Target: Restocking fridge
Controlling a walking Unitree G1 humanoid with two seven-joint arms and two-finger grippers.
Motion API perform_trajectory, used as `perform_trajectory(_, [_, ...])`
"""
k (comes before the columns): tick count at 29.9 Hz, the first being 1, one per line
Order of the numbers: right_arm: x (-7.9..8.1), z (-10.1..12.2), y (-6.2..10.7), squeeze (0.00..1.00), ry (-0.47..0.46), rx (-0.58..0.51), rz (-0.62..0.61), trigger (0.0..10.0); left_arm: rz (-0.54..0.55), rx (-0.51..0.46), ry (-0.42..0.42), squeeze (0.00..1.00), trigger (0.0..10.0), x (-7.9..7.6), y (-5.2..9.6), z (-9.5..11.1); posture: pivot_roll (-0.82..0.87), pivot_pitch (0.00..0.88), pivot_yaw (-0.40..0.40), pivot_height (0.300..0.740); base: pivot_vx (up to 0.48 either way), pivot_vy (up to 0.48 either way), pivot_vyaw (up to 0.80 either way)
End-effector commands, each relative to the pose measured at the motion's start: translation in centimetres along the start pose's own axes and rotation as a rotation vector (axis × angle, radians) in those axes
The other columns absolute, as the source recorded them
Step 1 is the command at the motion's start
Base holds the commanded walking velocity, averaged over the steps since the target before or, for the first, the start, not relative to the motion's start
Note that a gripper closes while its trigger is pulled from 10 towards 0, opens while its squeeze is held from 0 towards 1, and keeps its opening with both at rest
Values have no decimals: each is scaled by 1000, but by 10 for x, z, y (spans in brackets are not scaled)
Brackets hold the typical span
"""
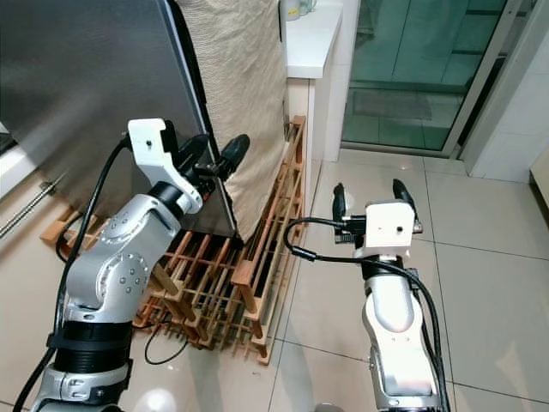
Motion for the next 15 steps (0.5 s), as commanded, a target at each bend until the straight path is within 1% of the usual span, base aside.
perform_trajectory(1, [3, -3, -1, 0, 2, 14, 8, 10000, 50, 21, -50, 0, 10000, 7, -10, -3, -160, 0, 112, 740, 0, 0, 0])
perform_trajectory(2, [3, -3, -1, 0, 2, 14, 8, 10000, 50, 21, -50, 0, 10000, 7, -10, -3, -160, 0, 112, 740, 0, 0, 0])
perform_trajectory(3, [3, -3, -1, 0, 3, 13, 9, 10000, 85, 27, -53, 0, 10000, 12, -15, -4, -160, 0, 112, 740, 0, 0, 0])
perform_trajectory(5, [2, -3, -1, 0, 5, 12, 7, 10000, 114, 30, -56, 0, 10000, 16, -18, -4, -165, 0, 116, 740, 0, 0, 0])
perform_trajectory(8, [0, -3, -1, 0, 8, 13, -1, 10000, 123, 33, -39, 0, 10000, 17, -20, -4, -169, 0, 117, 740, 0, 0, 0])
perform_trajectory(9, [-1, -3, -1, 0, 8, 14, -4, 10000, 113, 32, -22, 0, 10000, 14, -22, -5, -173, 0, 117, 740, 0, 0, 0])
perform_trajectory(10, [-2, -3, -1, 0, 9, 14, -8, 10000, 81, 27, -2, 0, 10000, 5, -26, -5, -176, 0, 117, 740, 0, 0, 0])
perform_trajectory(11, [-2, -3, -1, 0, 9, 14, -8, 10000, 81, 27, -2, 0, 10000, 5, -26, -5, -176, 0, 117, 740, 0, 0, 0])
perform_trajectory(14, [-2, -3, -1, 0, 10, 14, -9, 10000, -9, 17, 15, 0, 10000, -14, -34, -2, -179, 0, 113, 740, 0, 0, 0])
perform_trajectory(15, [-2, -3, -1, 0, 10, 14, -9, 10000, -9, 17, 15, 0, 10000, -14, -34, -2, -179, 0, 113, 740, 0, 0, 0])
Point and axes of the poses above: a point about 5 cm out from each wrist's last joint towards the gripper, its own y axis pointing back from the gripper into the wrist, its own z axis along the axis of the wrist's last joint, x = y × z, the point moved 5 cm from there along -y, pointing out of the wrist towards the gripper, and after that the axes turned 8 degrees about y, right-handed, at the moved point
